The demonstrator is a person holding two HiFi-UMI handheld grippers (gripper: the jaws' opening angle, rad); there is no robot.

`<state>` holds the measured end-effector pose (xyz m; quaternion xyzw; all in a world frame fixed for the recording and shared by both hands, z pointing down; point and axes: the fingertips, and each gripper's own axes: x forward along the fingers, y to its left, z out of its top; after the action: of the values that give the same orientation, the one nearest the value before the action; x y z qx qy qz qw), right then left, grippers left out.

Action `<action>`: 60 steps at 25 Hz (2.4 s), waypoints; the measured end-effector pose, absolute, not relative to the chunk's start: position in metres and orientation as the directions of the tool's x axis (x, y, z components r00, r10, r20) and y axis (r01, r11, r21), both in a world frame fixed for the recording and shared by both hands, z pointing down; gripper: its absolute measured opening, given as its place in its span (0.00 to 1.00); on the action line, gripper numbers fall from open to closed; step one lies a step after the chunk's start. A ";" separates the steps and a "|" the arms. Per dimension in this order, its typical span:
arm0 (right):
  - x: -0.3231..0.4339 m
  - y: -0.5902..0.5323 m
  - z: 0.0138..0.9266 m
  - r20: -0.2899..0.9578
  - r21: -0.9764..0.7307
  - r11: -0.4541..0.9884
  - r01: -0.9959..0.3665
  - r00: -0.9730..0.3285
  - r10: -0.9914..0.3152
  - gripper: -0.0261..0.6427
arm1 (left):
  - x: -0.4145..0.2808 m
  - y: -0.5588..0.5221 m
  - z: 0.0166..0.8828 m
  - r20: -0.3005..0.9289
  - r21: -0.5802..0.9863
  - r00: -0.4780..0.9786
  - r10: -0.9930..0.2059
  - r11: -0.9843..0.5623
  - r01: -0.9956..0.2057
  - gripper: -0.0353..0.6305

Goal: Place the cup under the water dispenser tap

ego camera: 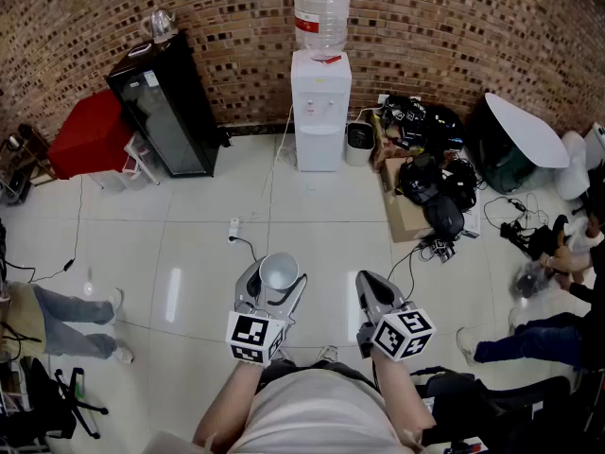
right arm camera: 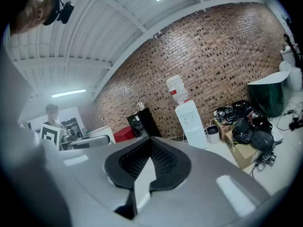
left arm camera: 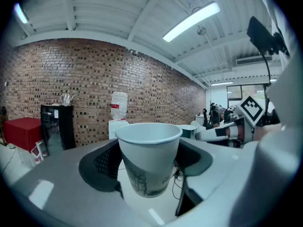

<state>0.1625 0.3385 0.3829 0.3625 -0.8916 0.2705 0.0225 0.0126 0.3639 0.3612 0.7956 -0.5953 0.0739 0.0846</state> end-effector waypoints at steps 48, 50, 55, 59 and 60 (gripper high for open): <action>-0.001 -0.147 0.443 0.375 -0.338 0.633 -0.696 -0.717 -0.588 0.04 | -0.108 -0.150 0.442 0.187 0.074 0.357 -0.915 -0.349 -0.934 0.58; -0.007 -0.171 0.457 0.380 -0.334 0.644 -0.688 -0.724 -0.576 0.04 | -0.114 -0.179 0.464 0.193 0.065 0.335 -0.922 -0.329 -0.942 0.58; -0.024 -0.239 0.509 0.398 -0.312 0.686 -0.657 -0.746 -0.534 0.04 | -0.126 -0.263 0.536 0.215 0.068 0.286 -0.934 -0.278 -0.958 0.58; -0.034 -0.293 0.563 0.396 -0.311 0.710 -0.632 -0.765 -0.508 0.04 | -0.135 -0.327 0.603 0.204 0.048 0.242 -0.949 -0.238 -0.970 0.58; -0.036 -0.305 0.577 0.392 -0.308 0.714 -0.629 -0.768 -0.507 0.04 | -0.136 -0.343 0.621 0.198 0.043 0.232 -0.952 -0.229 -0.973 0.58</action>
<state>-0.0356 -0.3050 0.5771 0.3104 -0.9149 0.2162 0.1409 -0.1364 -0.3426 0.6209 0.7811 -0.6161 0.0647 0.0785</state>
